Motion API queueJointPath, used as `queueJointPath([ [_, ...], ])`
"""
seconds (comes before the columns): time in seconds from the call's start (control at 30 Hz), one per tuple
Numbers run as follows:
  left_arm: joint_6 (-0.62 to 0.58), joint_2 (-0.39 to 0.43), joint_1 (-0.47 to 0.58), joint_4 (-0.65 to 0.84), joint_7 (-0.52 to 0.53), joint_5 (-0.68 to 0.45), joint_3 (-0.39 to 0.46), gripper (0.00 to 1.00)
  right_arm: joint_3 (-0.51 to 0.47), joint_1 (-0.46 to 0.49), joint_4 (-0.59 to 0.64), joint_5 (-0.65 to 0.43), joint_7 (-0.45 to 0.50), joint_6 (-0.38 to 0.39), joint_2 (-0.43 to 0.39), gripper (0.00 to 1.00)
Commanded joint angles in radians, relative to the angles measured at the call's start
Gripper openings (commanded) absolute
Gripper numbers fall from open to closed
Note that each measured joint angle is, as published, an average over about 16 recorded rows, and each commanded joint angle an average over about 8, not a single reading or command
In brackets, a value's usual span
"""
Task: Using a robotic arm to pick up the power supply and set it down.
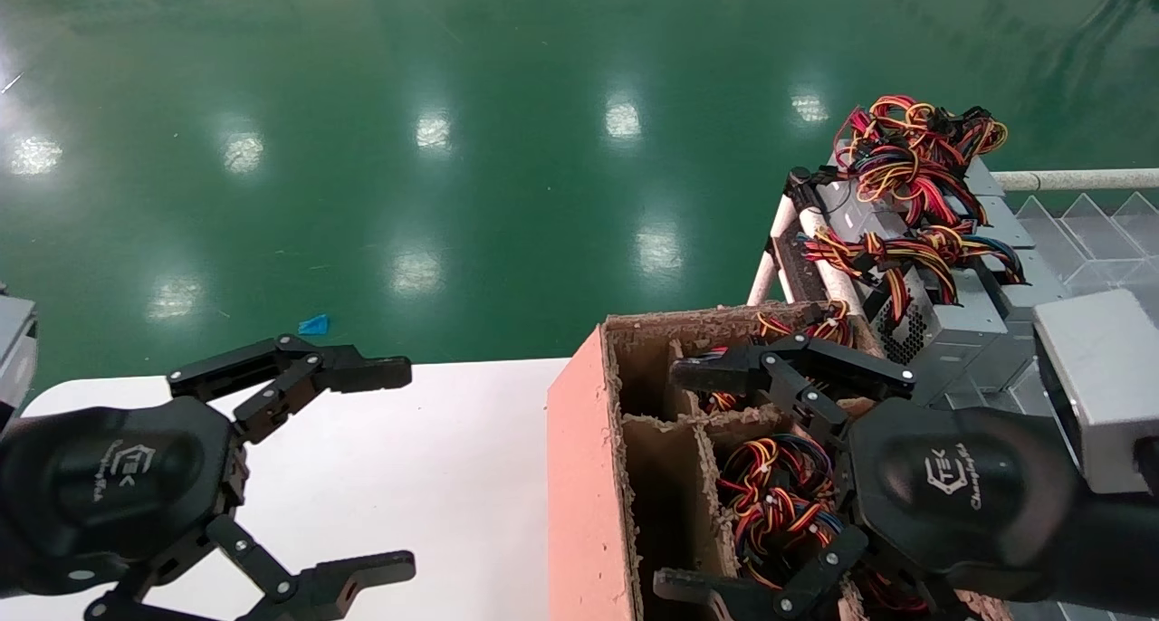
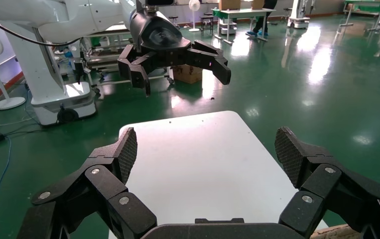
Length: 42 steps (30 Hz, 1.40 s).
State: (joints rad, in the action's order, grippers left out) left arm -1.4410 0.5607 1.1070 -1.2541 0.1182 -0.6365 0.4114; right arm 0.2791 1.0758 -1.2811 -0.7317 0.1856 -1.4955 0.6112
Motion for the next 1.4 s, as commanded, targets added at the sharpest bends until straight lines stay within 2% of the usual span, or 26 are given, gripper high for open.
queueJointPath([
  [0.03, 0.0, 0.0, 0.0, 0.0, 0.0, 0.0, 0.0, 1.0, 0.0, 0.0, 0.0, 0.0, 0.0, 0.0, 0.0, 1.0],
  [0.43, 0.0, 0.0, 0.0, 0.0, 0.0, 0.0, 0.0, 1.0, 0.0, 0.0, 0.0, 0.0, 0.0, 0.0, 0.0, 1.0],
  [0.7, 0.0, 0.0, 0.0, 0.0, 0.0, 0.0, 0.0, 0.0, 0.0, 0.0, 0.0, 0.0, 0.0, 0.0, 0.0, 1.0],
  [0.93, 0.0, 0.0, 0.0, 0.0, 0.0, 0.0, 0.0, 0.0, -0.003, -0.01, 0.013, -0.022, 0.001, 0.032, -0.016, 1.0],
  [1.23, 0.0, 0.0, 0.0, 0.0, 0.0, 0.0, 0.0, 0.0, 0.018, -0.034, 0.018, -0.189, 0.043, 0.232, -0.053, 0.99],
  [1.27, 0.0, 0.0, 0.0, 0.0, 0.0, 0.0, 0.0, 0.0, 0.024, -0.037, 0.024, -0.206, 0.049, 0.252, -0.05, 0.96],
  [1.33, 0.0, 0.0, 0.0, 0.0, 0.0, 0.0, 0.0, 0.0, 0.034, -0.041, 0.042, -0.238, 0.06, 0.288, -0.042, 0.81],
  [1.4, 0.0, 0.0, 0.0, 0.0, 0.0, 0.0, 0.0, 0.0, 0.043, -0.043, 0.069, -0.259, 0.064, 0.314, -0.029, 0.56],
])
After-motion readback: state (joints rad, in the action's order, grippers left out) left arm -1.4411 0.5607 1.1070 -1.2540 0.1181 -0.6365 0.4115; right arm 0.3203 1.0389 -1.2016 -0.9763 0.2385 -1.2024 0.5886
